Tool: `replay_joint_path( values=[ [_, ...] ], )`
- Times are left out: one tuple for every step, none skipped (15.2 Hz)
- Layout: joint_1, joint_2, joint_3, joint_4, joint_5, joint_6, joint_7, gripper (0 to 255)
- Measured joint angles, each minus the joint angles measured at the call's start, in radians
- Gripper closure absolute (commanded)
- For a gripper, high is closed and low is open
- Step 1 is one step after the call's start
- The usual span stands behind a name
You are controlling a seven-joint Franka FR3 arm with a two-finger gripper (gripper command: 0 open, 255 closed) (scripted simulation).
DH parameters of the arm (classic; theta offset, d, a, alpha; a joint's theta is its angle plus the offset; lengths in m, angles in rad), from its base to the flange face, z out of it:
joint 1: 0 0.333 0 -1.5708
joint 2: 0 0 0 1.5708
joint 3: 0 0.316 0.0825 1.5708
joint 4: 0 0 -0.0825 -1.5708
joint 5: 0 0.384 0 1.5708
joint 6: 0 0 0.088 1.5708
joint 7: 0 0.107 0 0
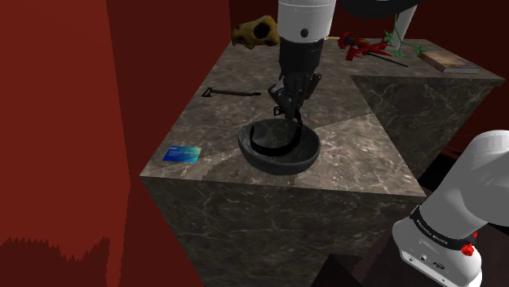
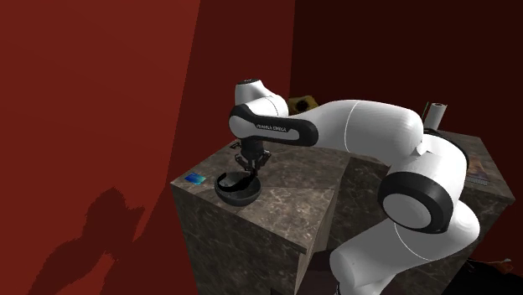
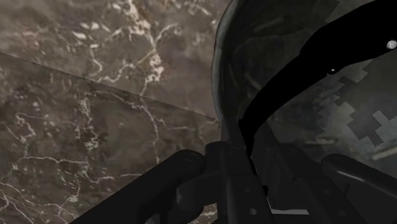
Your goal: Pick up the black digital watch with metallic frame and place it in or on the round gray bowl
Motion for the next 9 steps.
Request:
replay_joint_path(
  values=[
    [0.000, 0.000, 0.000, -0.001, 0.000, 0.000, 0.000, 255],
    [0.000, 0.000, 0.000, -0.001, 0.000, 0.001, 0.000, 255],
    [0.000, 0.000, 0.000, -0.001, 0.000, 0.001, 0.000, 0],
    [0.000, 0.000, 0.000, -0.001, 0.000, 0.001, 0.000, 0],
    [0.000, 0.000, 0.000, -0.001, 0.000, 0.001, 0.000, 0],
    [0.000, 0.000, 0.000, -0.001, 0.000, 0.001, 0.000, 0],
    [0.000, 0.000, 0.000, -0.001, 0.000, 0.001, 0.000, 0],
    [0.000, 0.000, 0.000, -0.001, 0.000, 0.001, 0.000, 0],
    [0.000, 0.000, 0.000, -0.001, 0.000, 0.001, 0.000, 0]
  ],
)
